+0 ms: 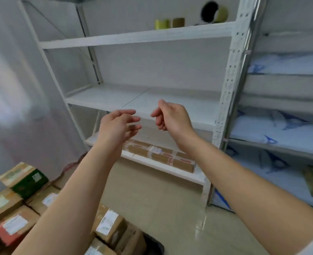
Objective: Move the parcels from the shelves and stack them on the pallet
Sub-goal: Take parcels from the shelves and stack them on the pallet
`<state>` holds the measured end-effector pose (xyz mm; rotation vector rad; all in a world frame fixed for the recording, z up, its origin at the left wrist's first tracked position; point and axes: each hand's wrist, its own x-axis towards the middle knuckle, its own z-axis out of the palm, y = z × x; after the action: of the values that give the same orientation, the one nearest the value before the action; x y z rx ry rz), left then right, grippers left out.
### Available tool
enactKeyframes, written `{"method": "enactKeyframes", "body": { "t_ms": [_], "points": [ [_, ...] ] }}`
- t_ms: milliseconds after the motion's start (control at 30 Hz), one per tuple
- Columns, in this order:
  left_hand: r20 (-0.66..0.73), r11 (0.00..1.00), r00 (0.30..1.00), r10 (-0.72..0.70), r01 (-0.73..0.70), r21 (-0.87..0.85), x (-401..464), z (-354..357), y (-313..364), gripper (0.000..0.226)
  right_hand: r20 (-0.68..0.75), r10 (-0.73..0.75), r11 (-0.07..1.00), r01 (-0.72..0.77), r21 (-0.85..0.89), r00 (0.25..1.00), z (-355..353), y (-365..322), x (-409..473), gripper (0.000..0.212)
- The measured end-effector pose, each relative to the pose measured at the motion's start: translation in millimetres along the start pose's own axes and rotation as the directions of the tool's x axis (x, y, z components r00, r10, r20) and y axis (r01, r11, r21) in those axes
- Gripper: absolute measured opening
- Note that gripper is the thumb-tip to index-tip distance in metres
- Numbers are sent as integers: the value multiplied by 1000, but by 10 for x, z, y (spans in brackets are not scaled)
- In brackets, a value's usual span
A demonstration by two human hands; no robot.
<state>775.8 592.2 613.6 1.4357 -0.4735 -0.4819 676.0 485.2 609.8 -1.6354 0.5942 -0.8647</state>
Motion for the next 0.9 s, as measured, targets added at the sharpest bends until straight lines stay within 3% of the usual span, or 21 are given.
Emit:
{"method": "enactKeyframes", "body": {
  "t_ms": [233,400,633,900],
  "points": [
    [244,999,969,33,-36,6,-179,1440,258,25,-292,-54,998,44,-40,955,-1578,-177,-34,44],
    [427,1000,904,20,-13,-18,-444,2699,196,24,-448,-59,997,34,-64,892,-2795,-113,-170,45],
    [577,997,815,46,-5,-71,-850,4651,61,22,-570,-73,993,5,-119,818,-4741,35,-281,45],
    [732,1000,681,-3,23,-17,-1383,6541,-125,20,-712,-58,986,-73,-152,700,-6557,258,-435,43]
  ]
}}
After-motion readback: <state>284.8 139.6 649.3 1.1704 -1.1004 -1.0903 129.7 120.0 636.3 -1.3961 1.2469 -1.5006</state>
